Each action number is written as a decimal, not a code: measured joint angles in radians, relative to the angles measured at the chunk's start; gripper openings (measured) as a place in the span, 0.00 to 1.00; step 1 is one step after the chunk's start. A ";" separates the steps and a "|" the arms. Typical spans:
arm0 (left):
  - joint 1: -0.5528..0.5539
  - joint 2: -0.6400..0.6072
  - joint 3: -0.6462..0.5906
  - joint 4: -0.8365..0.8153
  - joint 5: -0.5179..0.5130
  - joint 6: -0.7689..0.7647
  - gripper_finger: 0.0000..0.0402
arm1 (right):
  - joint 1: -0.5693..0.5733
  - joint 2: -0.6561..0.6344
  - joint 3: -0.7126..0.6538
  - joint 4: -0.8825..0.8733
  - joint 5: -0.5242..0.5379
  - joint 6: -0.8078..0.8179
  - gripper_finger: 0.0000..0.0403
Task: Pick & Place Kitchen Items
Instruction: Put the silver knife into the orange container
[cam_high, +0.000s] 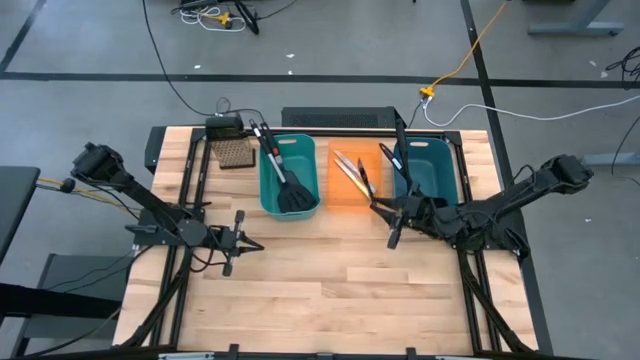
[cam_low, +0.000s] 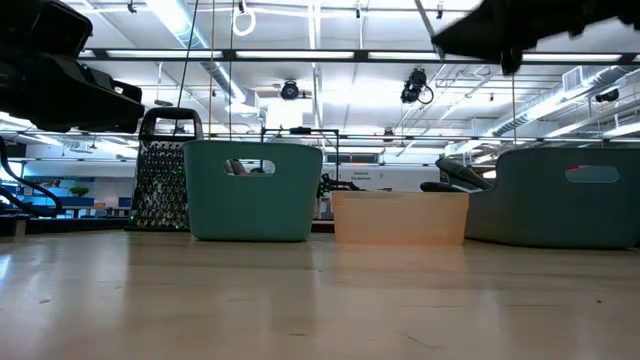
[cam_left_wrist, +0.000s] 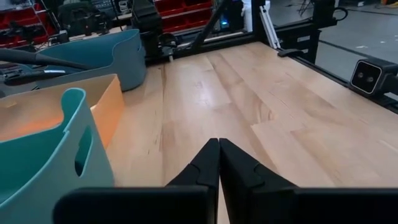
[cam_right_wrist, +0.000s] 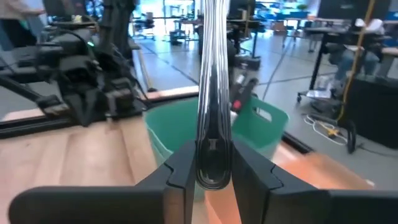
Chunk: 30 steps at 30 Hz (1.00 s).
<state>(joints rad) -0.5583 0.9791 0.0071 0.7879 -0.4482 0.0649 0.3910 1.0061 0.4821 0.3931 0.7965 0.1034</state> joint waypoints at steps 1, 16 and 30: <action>0.000 0.000 0.000 0.000 -0.001 0.000 0.03 | -0.010 0.000 -0.036 0.042 0.000 0.005 0.20; 0.001 0.000 0.000 0.000 -0.003 0.010 0.03 | -0.354 0.084 0.102 -0.345 -0.186 0.279 0.20; 0.001 0.000 0.000 0.000 -0.001 0.010 0.03 | -0.632 0.382 0.568 -1.057 -0.541 0.327 0.20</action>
<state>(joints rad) -0.5571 0.9791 0.0067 0.7879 -0.4494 0.0746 -0.2412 1.3879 1.0497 -0.6636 0.2555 0.4304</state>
